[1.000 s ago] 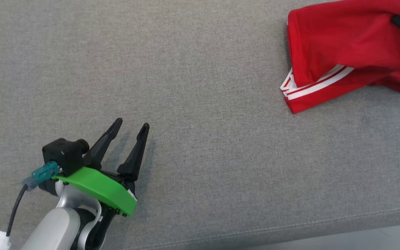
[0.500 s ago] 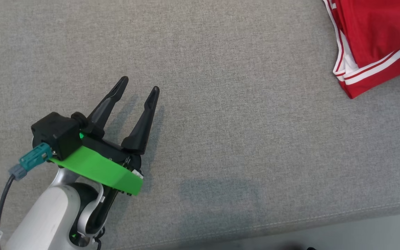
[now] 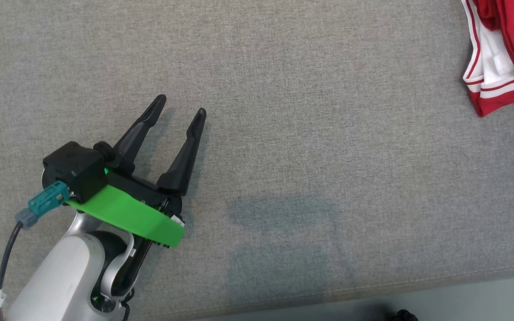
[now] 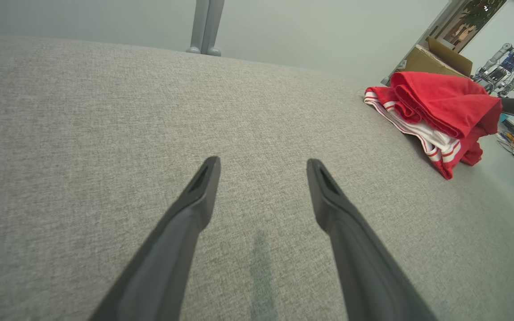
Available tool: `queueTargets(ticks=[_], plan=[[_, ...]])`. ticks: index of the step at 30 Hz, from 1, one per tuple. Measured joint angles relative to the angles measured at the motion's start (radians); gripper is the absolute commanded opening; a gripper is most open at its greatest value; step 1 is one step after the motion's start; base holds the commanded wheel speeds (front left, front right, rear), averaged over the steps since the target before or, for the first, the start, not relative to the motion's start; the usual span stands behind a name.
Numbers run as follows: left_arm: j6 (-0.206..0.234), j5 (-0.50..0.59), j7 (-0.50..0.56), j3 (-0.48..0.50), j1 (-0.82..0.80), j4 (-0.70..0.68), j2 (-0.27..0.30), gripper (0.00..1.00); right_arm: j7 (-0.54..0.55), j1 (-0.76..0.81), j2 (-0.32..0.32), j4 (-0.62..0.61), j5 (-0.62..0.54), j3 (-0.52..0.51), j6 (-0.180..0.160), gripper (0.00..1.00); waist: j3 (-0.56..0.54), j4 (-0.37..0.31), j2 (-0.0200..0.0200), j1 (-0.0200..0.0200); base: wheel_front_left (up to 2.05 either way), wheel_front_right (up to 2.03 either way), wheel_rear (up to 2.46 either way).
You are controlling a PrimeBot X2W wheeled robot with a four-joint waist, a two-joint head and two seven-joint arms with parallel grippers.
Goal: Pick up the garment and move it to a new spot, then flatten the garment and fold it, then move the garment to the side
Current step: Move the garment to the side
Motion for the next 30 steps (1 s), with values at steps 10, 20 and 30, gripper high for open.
queueTargets(ticks=[10, 20, 30], plan=[[-0.019, 0.0, -0.036, -0.002, -0.013, 0.063, -0.014, 1.0, -0.111, 0.0, 0.041, 0.114, -0.123, 0.047, -0.094, 1.0, -0.047, 0.007, 0.0, 0.0, 0.0, 0.0, 0.0], [-0.032, -0.022, -0.083, 0.005, -0.01, 0.13, -0.032, 1.0, -0.219, 0.002, 0.088, 0.103, -0.192, 0.088, -0.09, 1.0, -0.136, 0.007, 0.0, -0.0001, 0.0, 0.0, 0.0], [-0.025, -0.054, -0.144, 0.07, 0.058, 0.195, -0.04, 1.0, -0.318, 0.022, 0.137, -0.007, -0.234, 0.088, -0.075, 1.0, -0.274, -0.006, 0.0, 0.0, 0.0, 0.0, 0.0]])
